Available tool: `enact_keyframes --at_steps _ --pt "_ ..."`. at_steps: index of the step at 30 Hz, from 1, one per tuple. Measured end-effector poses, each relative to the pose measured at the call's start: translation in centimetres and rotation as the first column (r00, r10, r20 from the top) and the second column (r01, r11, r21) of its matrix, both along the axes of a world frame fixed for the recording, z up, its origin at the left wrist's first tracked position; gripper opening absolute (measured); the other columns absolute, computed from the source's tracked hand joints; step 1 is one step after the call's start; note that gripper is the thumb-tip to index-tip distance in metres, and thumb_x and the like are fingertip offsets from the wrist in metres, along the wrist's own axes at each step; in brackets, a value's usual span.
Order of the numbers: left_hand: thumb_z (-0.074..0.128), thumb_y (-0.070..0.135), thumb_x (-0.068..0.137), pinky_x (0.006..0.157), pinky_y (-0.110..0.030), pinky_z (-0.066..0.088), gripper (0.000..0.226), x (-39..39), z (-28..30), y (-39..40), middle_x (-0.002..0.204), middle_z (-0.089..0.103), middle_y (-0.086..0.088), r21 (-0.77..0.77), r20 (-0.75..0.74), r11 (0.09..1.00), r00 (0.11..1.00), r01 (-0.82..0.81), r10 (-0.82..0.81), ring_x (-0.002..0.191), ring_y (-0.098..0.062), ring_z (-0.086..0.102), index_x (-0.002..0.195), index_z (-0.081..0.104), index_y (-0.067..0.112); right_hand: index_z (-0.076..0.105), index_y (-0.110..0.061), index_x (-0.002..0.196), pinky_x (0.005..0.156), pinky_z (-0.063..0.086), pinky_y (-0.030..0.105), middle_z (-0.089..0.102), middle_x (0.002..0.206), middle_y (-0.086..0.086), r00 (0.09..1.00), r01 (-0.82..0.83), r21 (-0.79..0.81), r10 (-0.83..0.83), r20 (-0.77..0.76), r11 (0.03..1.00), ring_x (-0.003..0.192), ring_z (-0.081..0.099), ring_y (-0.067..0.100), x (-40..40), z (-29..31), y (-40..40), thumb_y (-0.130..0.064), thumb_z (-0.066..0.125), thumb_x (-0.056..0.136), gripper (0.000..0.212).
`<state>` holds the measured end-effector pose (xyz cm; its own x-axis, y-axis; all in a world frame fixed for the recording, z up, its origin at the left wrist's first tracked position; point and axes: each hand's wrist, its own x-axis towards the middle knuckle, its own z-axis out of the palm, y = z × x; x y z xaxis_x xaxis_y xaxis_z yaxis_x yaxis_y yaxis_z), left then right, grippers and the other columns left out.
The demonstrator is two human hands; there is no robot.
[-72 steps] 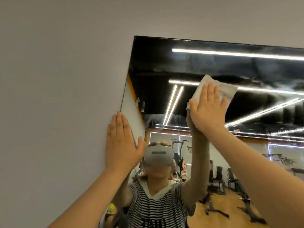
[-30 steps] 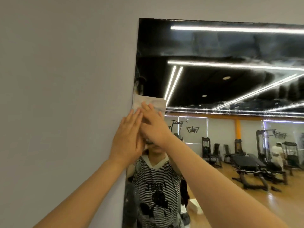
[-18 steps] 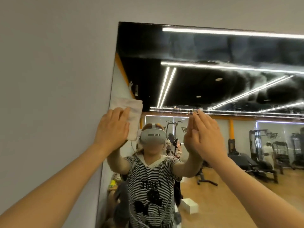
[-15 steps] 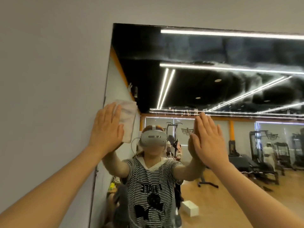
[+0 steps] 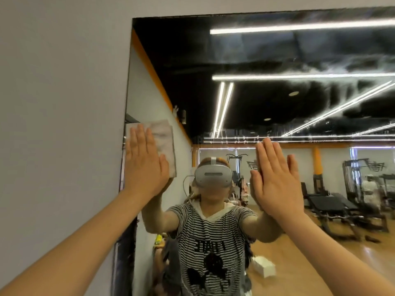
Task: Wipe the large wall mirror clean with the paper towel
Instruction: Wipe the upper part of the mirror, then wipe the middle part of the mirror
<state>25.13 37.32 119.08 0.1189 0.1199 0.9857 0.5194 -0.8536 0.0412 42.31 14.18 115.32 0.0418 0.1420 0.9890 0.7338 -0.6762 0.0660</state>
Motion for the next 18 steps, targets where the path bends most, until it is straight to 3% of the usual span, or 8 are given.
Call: enact_keyframes --at_steps 7,12,15,18 --pt "0.007 0.048 0.089 0.112 -0.030 -0.026 0.074 3.0 0.3 -3.6 0.160 -0.011 -0.016 0.063 -0.003 0.995 0.997 0.083 -0.083 0.145 -0.026 -0.019 0.147 -0.014 0.008 0.019 -0.015 0.153 0.119 0.006 0.039 0.015 0.160 0.003 1.000 -0.002 0.017 0.001 0.015 1.000 0.148 0.008 0.016 0.1 0.0 0.1 -0.041 0.024 0.099 0.060" --pt "0.013 0.053 0.092 0.114 -0.027 -0.024 0.074 2.6 0.5 -2.1 0.159 -0.013 -0.010 0.101 -0.025 0.990 0.995 0.098 -0.096 0.146 -0.023 -0.016 0.148 -0.012 0.012 0.019 -0.016 0.153 0.118 0.007 0.039 0.016 0.160 0.002 1.000 -0.009 0.019 0.009 0.019 1.000 0.148 0.007 0.014 0.3 0.0 0.0 -0.042 0.023 0.100 0.059" --pt "0.010 0.054 0.091 0.116 -0.032 -0.015 0.077 1.8 0.9 -1.4 0.161 -0.006 -0.014 0.046 0.029 0.993 0.994 0.108 -0.109 0.144 -0.021 -0.016 0.151 -0.008 0.009 0.019 -0.016 0.152 0.118 0.009 0.040 0.017 0.160 0.003 1.000 -0.013 0.022 0.012 0.024 1.000 0.148 0.009 0.015 0.3 0.0 0.0 -0.041 0.025 0.099 0.059" --pt "0.014 0.049 0.092 0.118 -0.039 -0.006 0.077 1.7 1.0 -1.8 0.161 0.000 -0.018 -0.024 0.104 0.996 0.991 0.091 -0.088 0.148 -0.028 -0.006 0.153 0.002 0.004 0.020 -0.015 0.153 0.117 0.008 0.040 0.018 0.160 0.003 1.000 -0.012 0.037 0.011 0.026 0.999 0.148 0.010 0.017 0.4 -0.2 0.1 -0.039 0.027 0.099 0.060"
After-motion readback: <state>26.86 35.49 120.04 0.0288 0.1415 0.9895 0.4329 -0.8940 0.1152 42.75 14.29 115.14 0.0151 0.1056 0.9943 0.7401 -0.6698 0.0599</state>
